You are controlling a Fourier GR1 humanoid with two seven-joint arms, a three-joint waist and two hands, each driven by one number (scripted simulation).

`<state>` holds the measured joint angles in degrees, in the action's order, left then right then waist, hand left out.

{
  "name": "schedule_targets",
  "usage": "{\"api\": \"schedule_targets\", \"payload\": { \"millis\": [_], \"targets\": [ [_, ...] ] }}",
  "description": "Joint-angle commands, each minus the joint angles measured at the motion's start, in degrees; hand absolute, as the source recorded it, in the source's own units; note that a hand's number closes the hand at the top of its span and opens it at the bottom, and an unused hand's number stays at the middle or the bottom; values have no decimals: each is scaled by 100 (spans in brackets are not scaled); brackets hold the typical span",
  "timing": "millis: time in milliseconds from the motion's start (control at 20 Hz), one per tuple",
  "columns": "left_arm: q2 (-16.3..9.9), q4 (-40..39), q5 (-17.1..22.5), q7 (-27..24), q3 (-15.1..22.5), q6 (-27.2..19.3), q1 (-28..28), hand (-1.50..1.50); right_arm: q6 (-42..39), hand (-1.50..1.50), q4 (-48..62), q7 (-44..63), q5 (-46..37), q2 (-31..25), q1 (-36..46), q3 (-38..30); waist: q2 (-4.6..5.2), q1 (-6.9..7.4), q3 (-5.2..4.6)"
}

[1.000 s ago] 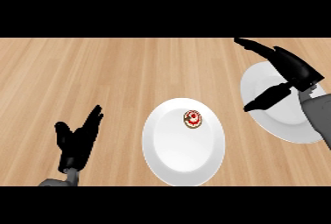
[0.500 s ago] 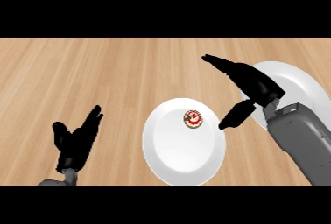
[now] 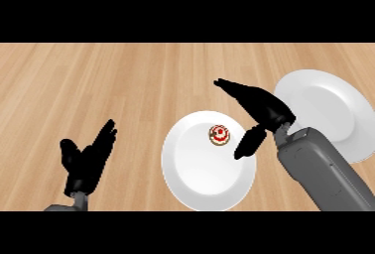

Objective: Pick the cupcake from the plate and place it in the plate

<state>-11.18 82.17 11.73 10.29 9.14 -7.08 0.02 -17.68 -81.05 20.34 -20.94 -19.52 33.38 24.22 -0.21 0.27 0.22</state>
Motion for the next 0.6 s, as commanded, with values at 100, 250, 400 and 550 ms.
{"api": "schedule_targets", "payload": {
  "millis": [100,250,400,550],
  "targets": [
    [-4,193,-25,346,-105,119,97,0,-113,-150,-748,435,-490,460,-588,144,10,-29,-22],
    [201,-138,-179,52,-57,160,126,0,-113,-150,-9,69,-857,733,-281,13,21,-6,-23],
    [221,-730,-116,-218,-277,288,-256,0,-63,-150,184,-85,-1212,485,-314,45,30,-26,-24],
    [202,121,-169,285,-150,150,158,0,126,-150,340,144,-1668,843,-388,221,21,11,-21]
  ]
}}
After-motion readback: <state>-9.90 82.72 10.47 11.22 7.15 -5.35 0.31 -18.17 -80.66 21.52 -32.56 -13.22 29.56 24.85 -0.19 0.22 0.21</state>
